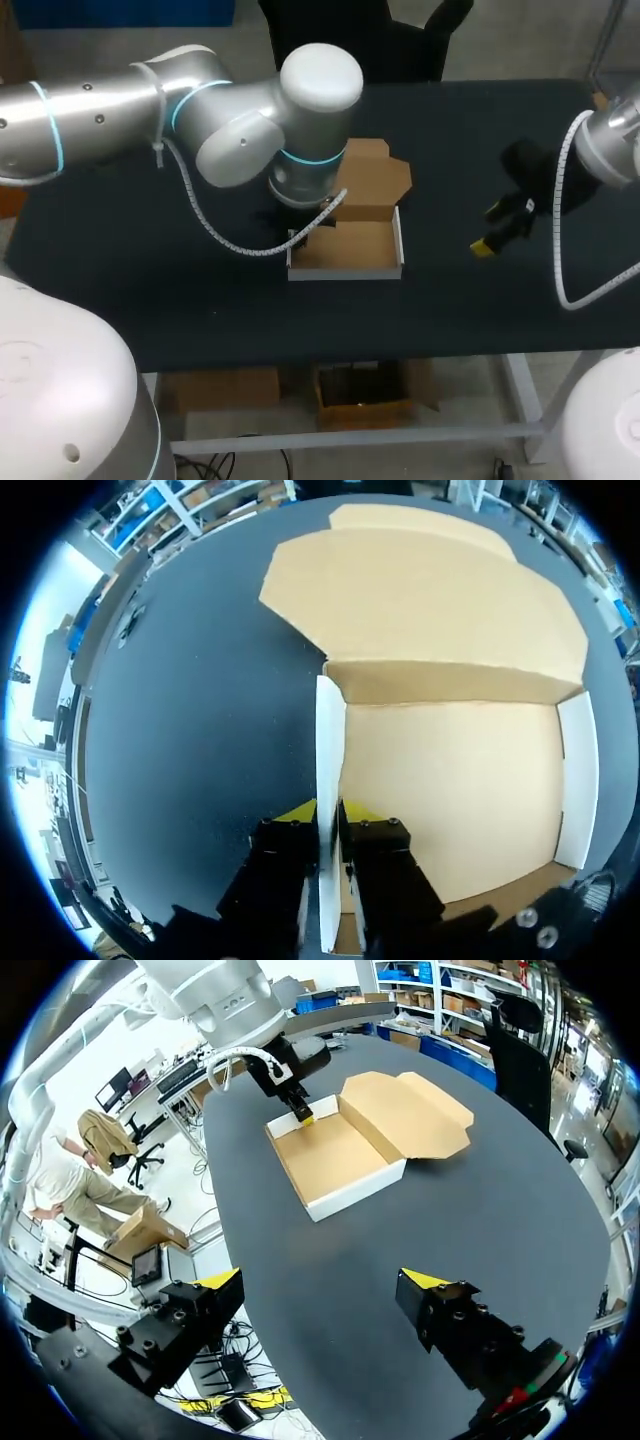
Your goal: Assemble the packaging by folding the flat box into shape, placing the metal phone stand inside, and closing the box properly
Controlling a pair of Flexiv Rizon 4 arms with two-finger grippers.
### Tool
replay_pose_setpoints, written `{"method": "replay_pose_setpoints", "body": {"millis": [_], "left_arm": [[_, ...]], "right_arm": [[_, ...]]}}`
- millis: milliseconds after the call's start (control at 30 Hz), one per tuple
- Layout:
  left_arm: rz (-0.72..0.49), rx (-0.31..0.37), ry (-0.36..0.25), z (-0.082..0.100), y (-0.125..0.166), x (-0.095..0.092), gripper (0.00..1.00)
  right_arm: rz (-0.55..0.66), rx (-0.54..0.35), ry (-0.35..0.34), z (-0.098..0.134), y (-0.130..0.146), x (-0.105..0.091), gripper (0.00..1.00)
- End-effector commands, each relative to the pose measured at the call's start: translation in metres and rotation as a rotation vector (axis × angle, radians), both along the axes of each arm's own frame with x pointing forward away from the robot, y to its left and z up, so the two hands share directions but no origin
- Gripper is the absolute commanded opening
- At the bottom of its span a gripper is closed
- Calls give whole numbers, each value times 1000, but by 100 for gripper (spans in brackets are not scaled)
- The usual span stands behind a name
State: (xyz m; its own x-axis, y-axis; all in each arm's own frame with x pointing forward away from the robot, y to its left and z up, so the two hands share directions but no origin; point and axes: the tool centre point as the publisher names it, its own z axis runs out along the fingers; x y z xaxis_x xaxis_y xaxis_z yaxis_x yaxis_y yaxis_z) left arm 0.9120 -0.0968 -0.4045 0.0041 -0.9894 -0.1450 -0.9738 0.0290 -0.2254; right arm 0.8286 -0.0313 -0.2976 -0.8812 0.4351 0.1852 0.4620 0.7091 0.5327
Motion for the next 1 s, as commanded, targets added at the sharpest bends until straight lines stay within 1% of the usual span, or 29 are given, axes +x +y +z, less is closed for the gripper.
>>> {"method": "replay_pose_setpoints", "body": {"millis": [33, 67, 100, 167, 200, 233, 300, 333, 400, 500, 567, 600, 633, 700, 800, 833, 867, 1000], "left_arm": [[-37, -114, -32, 4, 8, -8, 28], [-47, -127, -34, 5, 7, -9, 33], [-48, -131, -43, 7, 7, -10, 39], [-74, -165, -49, 9, 6, -12, 51], [-79, -175, -55, 10, 6, -13, 71], [-97, -199, -55, 12, 6, -14, 81], [-126, -232, -67, 16, 7, -16, 97], [-155, -272, -63, 20, 8, -17, 100], [-196, -309, -78, 27, 11, -21, 100], [-296, -392, -107, 40, 17, -28, 100], [-352, -421, -139, 50, 22, -35, 100], [-402, -446, -151, 56, 25, -38, 100], [-429, -453, -164, 61, 29, -41, 100], [-513, -487, -179, 70, 35, -48, 100], [-601, -506, -215, 83, 47, -58, 100], [-607, -503, -230, 87, 50, -61, 100], [-639, -518, -241, 91, 54, -64, 100], [-671, -520, -266, 105, 67, -73, 100]], "right_arm": [[0, 3, 3, 0, -1, 1, 100], [-1, 2, 4, 0, -1, 1, 100], [-1, 2, 4, 0, -1, 0, 100], [-3, 1, 4, 0, -1, 0, 100], [-4, 1, 4, 0, -1, -1, 100], [-4, 1, 4, 0, -2, -1, 100], [-5, 2, 4, 0, -2, -1, 100], [-5, 3, 4, 0, -3, -1, 100], [-6, 5, 3, 0, -4, -2, 100], [-6, 10, -3, 1, -6, -3, 100], [-7, 13, -9, 2, -7, -4, 100], [-8, 16, -11, 3, -9, -4, 100], [-9, 18, -13, 4, -10, -4, 100], [-8, 26, -17, 6, -12, -6, 100], [-9, 27, -22, 8, -14, -8, 100], [-10, 27, -26, 9, -15, -9, 100], [-12, 28, -29, 10, -15, -9, 100], [-28, 34, -33, 14, -19, -13, 100]]}}
